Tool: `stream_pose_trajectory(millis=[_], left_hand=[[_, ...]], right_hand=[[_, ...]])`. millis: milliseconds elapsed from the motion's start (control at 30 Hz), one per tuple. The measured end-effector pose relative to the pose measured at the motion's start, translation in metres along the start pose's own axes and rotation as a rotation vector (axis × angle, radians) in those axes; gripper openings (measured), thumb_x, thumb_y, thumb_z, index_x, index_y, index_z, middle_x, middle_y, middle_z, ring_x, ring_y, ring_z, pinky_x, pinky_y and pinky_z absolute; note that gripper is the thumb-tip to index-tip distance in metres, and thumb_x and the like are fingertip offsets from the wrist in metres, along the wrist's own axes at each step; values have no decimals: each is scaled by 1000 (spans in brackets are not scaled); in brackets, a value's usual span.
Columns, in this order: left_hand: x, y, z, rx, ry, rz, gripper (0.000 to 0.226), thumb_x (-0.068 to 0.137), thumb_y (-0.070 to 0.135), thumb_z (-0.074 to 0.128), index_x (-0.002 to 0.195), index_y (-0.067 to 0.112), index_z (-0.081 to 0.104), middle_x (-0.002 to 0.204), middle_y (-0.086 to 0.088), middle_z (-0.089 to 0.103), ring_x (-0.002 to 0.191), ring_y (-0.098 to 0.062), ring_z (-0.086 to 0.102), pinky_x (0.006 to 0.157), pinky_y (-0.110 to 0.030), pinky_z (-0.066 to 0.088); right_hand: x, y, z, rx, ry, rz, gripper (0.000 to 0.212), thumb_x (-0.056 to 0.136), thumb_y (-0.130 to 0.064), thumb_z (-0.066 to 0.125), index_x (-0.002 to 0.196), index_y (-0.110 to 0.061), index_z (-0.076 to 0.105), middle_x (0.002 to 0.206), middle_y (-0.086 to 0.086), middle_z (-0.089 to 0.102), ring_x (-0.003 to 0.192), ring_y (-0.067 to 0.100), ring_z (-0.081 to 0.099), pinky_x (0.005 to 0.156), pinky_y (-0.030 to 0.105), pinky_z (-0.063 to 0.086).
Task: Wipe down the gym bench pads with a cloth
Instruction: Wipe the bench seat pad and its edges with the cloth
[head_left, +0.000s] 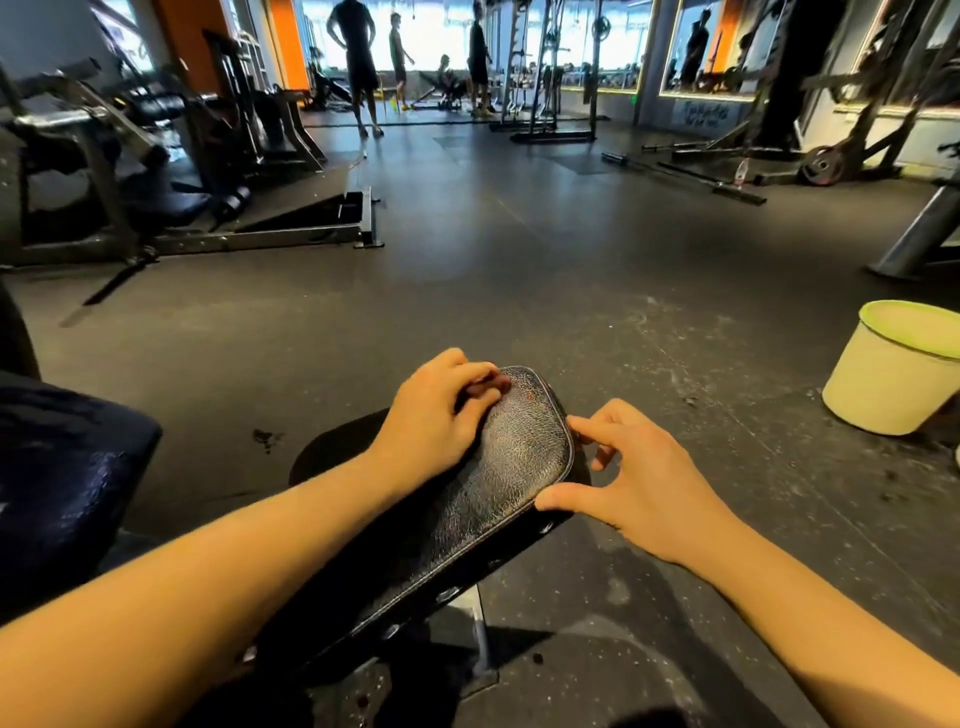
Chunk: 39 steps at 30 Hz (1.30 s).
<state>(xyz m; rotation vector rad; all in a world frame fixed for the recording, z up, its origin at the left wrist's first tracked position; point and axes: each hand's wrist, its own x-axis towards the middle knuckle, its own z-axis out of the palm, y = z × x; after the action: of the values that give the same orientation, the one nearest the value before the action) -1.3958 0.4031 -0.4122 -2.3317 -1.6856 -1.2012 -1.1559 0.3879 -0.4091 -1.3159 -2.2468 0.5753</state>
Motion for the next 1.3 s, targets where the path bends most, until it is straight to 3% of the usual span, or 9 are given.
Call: stream_pose_trajectory(millis=[100, 300, 467, 667, 833, 1033, 1100, 1200, 1300], left_hand=[[6, -6, 5, 35, 69, -156, 21, 95, 32, 63, 102, 15, 74, 88, 0, 58, 87, -22, 61, 80, -45, 50], [-62, 18, -23, -92, -160, 203, 27, 98, 24, 65, 123, 17, 70, 101, 4, 60, 92, -14, 59, 84, -27, 49], [-25, -28, -11, 37, 63, -92, 26, 94, 34, 59, 106, 16, 73, 86, 3, 54, 81, -15, 57, 77, -45, 52], [-59, 23, -20, -95, -154, 267, 29, 98, 21, 65, 126, 12, 68, 102, 0, 60, 92, -17, 58, 84, -29, 48], [-8, -34, -6, 66, 63, -109, 27, 93, 34, 57, 105, 15, 72, 85, 2, 53, 82, -21, 57, 77, -47, 52], [-70, 27, -24, -136, -180, 274, 28, 98, 21, 65, 126, 16, 68, 102, 3, 59, 92, -13, 55, 83, -24, 45], [-46, 1, -18, -36, -93, 193, 23, 98, 25, 63, 120, 18, 69, 95, 5, 57, 88, -14, 56, 80, -26, 45], [-7, -36, -4, 65, 68, -150, 27, 95, 35, 59, 106, 15, 73, 88, 1, 57, 89, -26, 62, 79, -37, 49], [-24, 1, 0, -22, 50, -132, 12, 94, 26, 66, 103, 21, 71, 88, 3, 56, 86, -19, 61, 80, -41, 51]], right_hand=[[-4, -2, -1, 14, -6, 4, 115, 52, -88, 62, 147, -25, 52, 97, -14, 47, 87, 5, 55, 81, 34, 52], [1, 1, 1, -4, -5, -21, 105, 53, -84, 63, 141, -28, 56, 96, -15, 49, 87, 2, 54, 78, 30, 51], [-3, -4, -1, 32, 11, 0, 96, 51, -83, 66, 128, -26, 65, 95, -13, 50, 87, 4, 55, 79, 34, 52], [0, -3, 1, 6, 13, -2, 88, 53, -82, 67, 121, -27, 68, 93, -12, 51, 86, 4, 54, 76, 34, 52], [-2, -5, 0, 29, 26, -19, 96, 53, -82, 67, 130, -27, 65, 93, -15, 50, 88, 3, 55, 74, 26, 50], [1, 1, 1, 4, 18, -40, 103, 53, -82, 67, 140, -26, 59, 94, -14, 50, 88, 1, 54, 75, 24, 49], [1, 1, 1, 7, 17, -42, 101, 54, -82, 67, 138, -26, 61, 93, -15, 50, 87, 2, 54, 75, 25, 50], [-1, -2, 0, 7, 18, -35, 105, 54, -83, 66, 141, -26, 58, 93, -15, 49, 88, 1, 54, 74, 22, 48], [-1, -3, 0, -2, 9, -31, 101, 54, -82, 66, 138, -27, 60, 94, -14, 50, 86, 2, 54, 75, 26, 50]])
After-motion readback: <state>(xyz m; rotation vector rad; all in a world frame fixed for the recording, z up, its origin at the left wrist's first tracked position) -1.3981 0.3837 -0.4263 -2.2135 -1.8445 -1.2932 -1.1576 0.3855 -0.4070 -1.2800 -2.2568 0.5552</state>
